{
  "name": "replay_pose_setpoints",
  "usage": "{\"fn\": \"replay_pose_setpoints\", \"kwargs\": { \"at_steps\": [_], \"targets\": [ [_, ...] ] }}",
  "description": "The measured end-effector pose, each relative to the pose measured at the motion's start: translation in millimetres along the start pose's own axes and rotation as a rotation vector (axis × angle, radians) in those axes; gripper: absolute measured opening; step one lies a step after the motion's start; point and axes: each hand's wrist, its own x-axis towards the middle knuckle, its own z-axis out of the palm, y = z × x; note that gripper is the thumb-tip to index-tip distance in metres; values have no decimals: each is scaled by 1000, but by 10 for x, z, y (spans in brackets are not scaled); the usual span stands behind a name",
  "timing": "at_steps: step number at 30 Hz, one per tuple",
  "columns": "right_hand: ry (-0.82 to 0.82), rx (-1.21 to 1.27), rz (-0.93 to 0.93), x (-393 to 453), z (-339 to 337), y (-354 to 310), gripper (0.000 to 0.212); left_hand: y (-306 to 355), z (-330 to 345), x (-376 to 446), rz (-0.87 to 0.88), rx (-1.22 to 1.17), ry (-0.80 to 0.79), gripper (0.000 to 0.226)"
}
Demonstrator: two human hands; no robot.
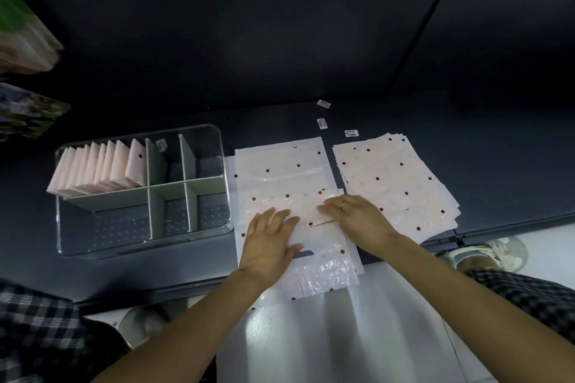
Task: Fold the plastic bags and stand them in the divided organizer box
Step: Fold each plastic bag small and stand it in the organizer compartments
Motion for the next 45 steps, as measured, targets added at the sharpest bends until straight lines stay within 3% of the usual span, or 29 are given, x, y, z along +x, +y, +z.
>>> {"fn": "replay_pose_setpoints", "kwargs": {
  "at_steps": [4, 7, 11, 14, 19, 24, 29, 33, 38, 41, 45],
  "targets": [
    [118, 155, 58, 184, -218, -45, 20, 82, -216, 151, -61, -125, 84, 33],
    [265, 399, 242, 255, -407, -126, 28, 111, -484, 189, -99, -258, 161, 21],
    [515, 910, 622, 254, -663, -444, 53, 131, -935, 101, -316, -896, 152, 41],
    [378, 1133, 737, 176, -709, -760, 67, 137, -1200, -51, -481, -1289, 21, 27],
    [314, 1296, 605, 133, -762, -1165, 58, 109, -1452, -310, -620, -1561, -57, 23],
    [387, 1183, 559, 159, -881, -1385, 23, -28, -1581, -533, -434, -1373, -29, 17],
    [420, 1070, 579, 225, -1047, -1540, 22, -187, -1721, -650, -260, -1046, 199, 5],
    [404, 1063, 554, 339, -1193, -1635, 18, -352, -1887, -671, -65, -823, 371, 27],
    [298, 1128, 435, 528, -1332, -1703, 9, -591, -2131, -639, 83, -749, 231, 15],
    [97, 1033, 348, 689, -1349, -1742, 11, -747, -2222, -616, 171, -643, 178, 13],
    [-102, 856, 294, 966, -1292, -1865, 5, -965, -2217, -600, 219, -750, 142, 11]
  ]
}}
